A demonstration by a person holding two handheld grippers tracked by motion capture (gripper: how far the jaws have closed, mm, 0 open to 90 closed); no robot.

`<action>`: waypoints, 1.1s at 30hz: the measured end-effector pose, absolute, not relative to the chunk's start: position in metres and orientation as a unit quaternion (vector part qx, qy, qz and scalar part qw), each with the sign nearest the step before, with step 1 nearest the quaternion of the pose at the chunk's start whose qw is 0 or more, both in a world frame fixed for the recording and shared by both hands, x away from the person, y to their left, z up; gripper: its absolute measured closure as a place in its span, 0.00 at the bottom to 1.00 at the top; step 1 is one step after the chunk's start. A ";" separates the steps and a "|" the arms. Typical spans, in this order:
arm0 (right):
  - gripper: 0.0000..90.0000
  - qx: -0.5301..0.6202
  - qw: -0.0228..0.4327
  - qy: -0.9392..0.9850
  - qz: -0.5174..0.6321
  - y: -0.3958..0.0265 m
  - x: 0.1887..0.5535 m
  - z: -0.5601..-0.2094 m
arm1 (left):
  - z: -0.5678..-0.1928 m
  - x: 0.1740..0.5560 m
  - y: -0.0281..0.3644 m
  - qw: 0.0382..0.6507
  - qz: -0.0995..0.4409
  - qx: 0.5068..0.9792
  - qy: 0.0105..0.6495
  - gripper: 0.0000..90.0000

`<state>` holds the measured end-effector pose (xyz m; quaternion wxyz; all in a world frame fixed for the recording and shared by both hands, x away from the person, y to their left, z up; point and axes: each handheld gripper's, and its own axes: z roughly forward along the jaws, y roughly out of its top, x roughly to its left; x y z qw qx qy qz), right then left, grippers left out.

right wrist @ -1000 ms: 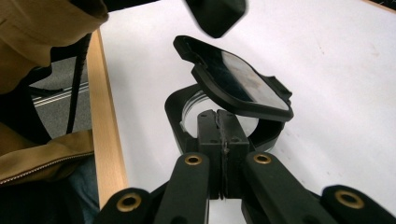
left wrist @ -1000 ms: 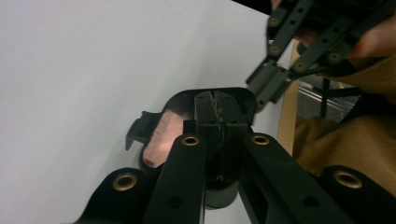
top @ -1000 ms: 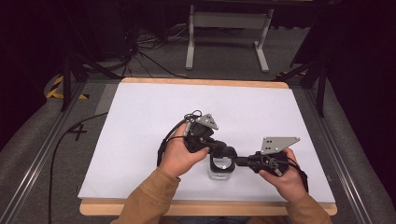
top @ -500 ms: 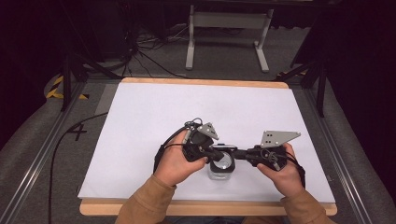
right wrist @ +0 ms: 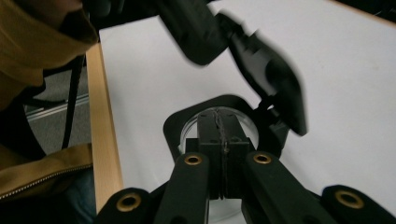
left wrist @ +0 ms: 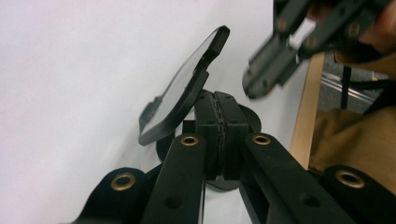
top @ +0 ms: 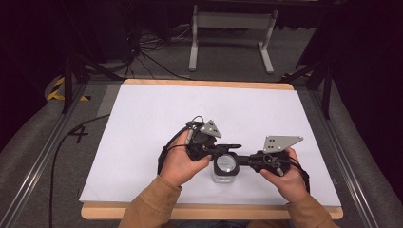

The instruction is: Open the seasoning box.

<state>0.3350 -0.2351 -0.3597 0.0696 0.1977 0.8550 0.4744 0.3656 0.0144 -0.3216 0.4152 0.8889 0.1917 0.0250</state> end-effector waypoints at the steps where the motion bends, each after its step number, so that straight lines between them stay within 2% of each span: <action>1: 1.00 0.196 0.069 0.859 0.468 -0.233 0.335 -0.362 | -0.321 0.367 0.015 0.417 0.027 0.888 0.192 0.99; 11: 1.00 0.204 0.064 0.873 0.438 -0.233 0.328 -0.374 | -0.319 0.379 0.017 0.442 0.037 0.872 0.205 0.98; 33: 1.00 0.196 0.114 0.868 0.443 -0.232 0.315 -0.378 | -0.326 0.402 0.012 0.465 0.054 0.850 0.241 1.00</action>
